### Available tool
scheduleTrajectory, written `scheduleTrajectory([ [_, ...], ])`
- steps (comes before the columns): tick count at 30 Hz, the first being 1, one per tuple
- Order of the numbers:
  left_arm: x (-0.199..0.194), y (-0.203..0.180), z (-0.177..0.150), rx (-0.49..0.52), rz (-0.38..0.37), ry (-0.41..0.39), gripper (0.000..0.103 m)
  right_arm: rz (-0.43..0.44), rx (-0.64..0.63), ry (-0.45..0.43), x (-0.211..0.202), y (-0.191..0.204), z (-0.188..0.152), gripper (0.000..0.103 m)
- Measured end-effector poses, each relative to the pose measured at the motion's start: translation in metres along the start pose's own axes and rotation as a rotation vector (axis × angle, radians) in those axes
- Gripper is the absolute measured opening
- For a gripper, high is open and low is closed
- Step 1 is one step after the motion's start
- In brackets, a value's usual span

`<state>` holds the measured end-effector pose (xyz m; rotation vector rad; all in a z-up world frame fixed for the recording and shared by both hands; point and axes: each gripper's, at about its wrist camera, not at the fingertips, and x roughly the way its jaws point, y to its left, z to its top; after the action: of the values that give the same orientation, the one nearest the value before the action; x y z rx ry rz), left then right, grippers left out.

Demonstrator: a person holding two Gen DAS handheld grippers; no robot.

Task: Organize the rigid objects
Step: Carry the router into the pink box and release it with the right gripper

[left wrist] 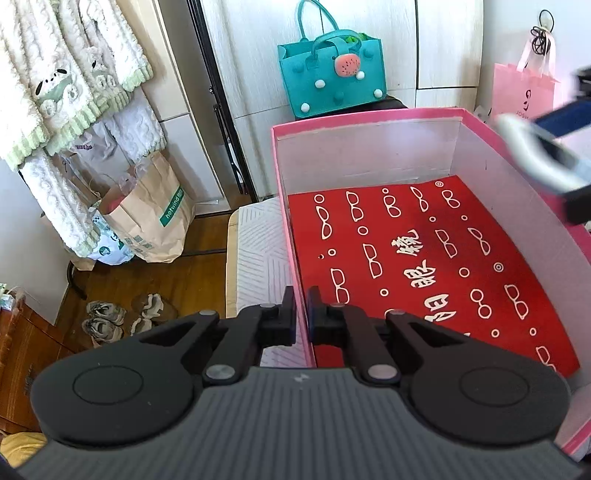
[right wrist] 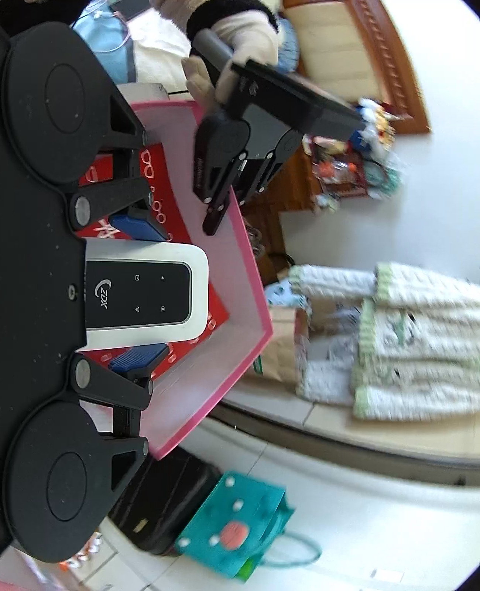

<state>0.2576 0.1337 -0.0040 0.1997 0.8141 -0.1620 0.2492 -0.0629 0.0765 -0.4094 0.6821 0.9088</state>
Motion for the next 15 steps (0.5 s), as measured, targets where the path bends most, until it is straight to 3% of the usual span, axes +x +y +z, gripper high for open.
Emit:
scheduleTrajectory([
  [8,0.001,0.001,0.0,-0.018,-0.018,-0.012,0.006,0.012,-0.224,0.201,0.098,0.012,0.041,0.065],
  [15,0.0,0.004,-0.003,-0.039,-0.038,-0.02,0.006,0.031,-0.337,0.331,0.161,0.017,0.044,0.065],
])
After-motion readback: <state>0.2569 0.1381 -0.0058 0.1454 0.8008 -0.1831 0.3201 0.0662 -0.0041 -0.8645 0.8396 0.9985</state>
